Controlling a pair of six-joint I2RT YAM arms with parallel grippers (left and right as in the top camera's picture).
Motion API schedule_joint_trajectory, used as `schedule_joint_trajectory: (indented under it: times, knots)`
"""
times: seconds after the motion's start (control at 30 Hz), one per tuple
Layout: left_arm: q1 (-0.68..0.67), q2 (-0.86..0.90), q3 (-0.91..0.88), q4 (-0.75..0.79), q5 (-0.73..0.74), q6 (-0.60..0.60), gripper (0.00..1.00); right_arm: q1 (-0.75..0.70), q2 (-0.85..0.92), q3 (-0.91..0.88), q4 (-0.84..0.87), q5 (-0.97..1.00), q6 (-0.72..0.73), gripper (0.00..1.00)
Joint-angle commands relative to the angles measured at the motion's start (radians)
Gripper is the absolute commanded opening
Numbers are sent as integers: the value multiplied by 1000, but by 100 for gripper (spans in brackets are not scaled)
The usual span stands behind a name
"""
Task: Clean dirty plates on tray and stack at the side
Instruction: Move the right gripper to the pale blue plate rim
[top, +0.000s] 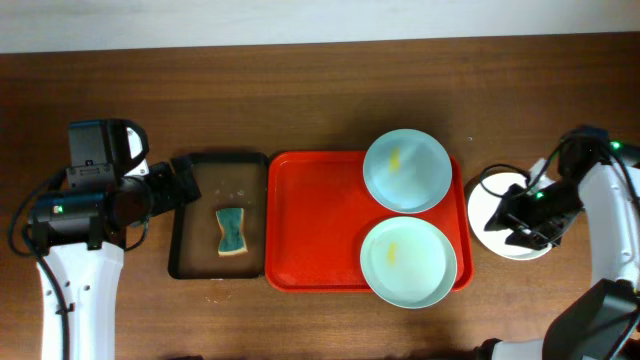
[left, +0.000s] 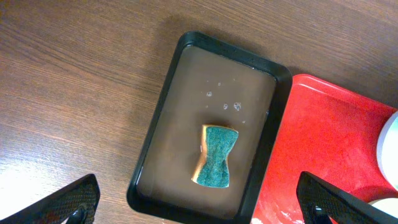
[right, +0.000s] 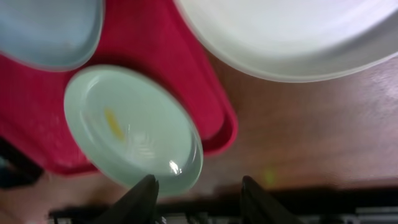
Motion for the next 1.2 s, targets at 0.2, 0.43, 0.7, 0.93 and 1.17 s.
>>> schedule_joint_trajectory:
  times: [0.2,0.43,0.7,0.93,1.17]
  knots:
    - [2,0,2,2,4,-10,99,225,-6,-282,227,-8,84,53]
    - [2,0,2,2,4,-10,99,239,-6,-421,359,21,84,28]
    - [2,0,2,2,4,-10,99,275,-6,-446,372,-33,83,4]
    - [2,0,2,2,4,-10,99,538,-6,-446,630,-142,290,4]
    - [2,0,2,2,4,-10,99,745,-6,-446,945,10,494,4]
